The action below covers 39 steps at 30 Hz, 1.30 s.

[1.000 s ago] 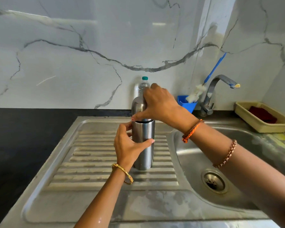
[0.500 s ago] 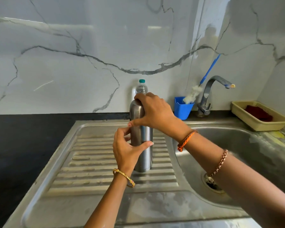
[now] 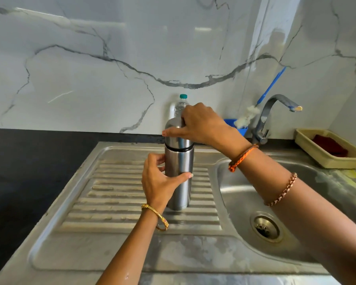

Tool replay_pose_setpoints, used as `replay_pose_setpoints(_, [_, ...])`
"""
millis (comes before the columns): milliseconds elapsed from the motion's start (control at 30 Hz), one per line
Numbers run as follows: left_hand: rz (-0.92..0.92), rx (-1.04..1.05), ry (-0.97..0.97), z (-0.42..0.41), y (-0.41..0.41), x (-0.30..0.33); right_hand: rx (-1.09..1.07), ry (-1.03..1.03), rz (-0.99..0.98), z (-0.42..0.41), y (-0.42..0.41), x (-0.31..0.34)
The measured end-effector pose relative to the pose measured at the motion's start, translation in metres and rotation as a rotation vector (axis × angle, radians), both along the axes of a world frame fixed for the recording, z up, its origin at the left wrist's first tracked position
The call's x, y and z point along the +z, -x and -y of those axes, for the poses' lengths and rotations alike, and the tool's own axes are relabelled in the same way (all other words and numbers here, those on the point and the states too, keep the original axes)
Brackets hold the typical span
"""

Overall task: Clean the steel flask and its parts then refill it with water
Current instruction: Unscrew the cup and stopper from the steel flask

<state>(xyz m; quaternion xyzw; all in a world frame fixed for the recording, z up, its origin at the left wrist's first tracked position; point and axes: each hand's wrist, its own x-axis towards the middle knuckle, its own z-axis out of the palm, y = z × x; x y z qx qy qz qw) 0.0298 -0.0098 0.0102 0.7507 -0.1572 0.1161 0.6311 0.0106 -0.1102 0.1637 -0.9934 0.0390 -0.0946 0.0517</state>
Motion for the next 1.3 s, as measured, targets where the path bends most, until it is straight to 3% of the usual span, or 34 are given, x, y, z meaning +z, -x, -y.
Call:
replay_pose_setpoints(67, [0.003,0.001,0.012,0.000,0.001,-0.002,0.073,-0.045,-0.056,0.003,0.003,0.006])
replay_pose_setpoints(200, [-0.013,-0.010,0.003,-0.002,-0.001,-0.002,0.106,-0.481,-0.225,0.021,0.013,0.020])
replay_pose_setpoints(400, [-0.046,-0.014,-0.023,-0.001,-0.003,-0.001,0.116,-0.202,0.137,0.007,0.006,-0.020])
replay_pose_setpoints(567, [-0.048,-0.025,-0.047,-0.003,-0.004,0.004,0.202,-0.738,-0.185,0.024,0.010,0.019])
replay_pose_setpoints(633, [-0.050,-0.017,-0.064,-0.003,-0.004,0.004,0.097,-0.606,-0.150,0.020,0.010,0.021])
replay_pose_setpoints(767, [-0.059,0.003,-0.082,-0.002,-0.003,0.004,-0.024,-0.094,-0.074,0.001,0.000,-0.001])
replay_pose_setpoints(867, [-0.064,-0.008,-0.081,-0.002,-0.004,0.003,0.102,-0.125,-0.066,0.006,-0.003,0.000])
replay_pose_setpoints(967, [-0.065,-0.022,-0.075,-0.003,-0.004,0.003,0.258,-0.317,-0.205,0.017,0.003,0.018])
replay_pose_setpoints(1033, [-0.058,-0.024,-0.075,-0.004,-0.003,0.003,0.224,-0.437,-0.247,0.022,0.007,0.023])
replay_pose_setpoints(1067, [-0.051,-0.024,-0.076,-0.004,-0.003,0.004,0.161,-0.404,-0.242,0.020,0.008,0.023])
replay_pose_setpoints(1200, [-0.057,-0.017,-0.082,-0.004,-0.001,0.005,0.024,0.042,-0.089,0.000,0.002,0.006])
replay_pose_setpoints(1300, [-0.071,-0.024,-0.088,-0.004,-0.002,0.006,0.061,-0.005,-0.102,0.001,-0.002,0.011])
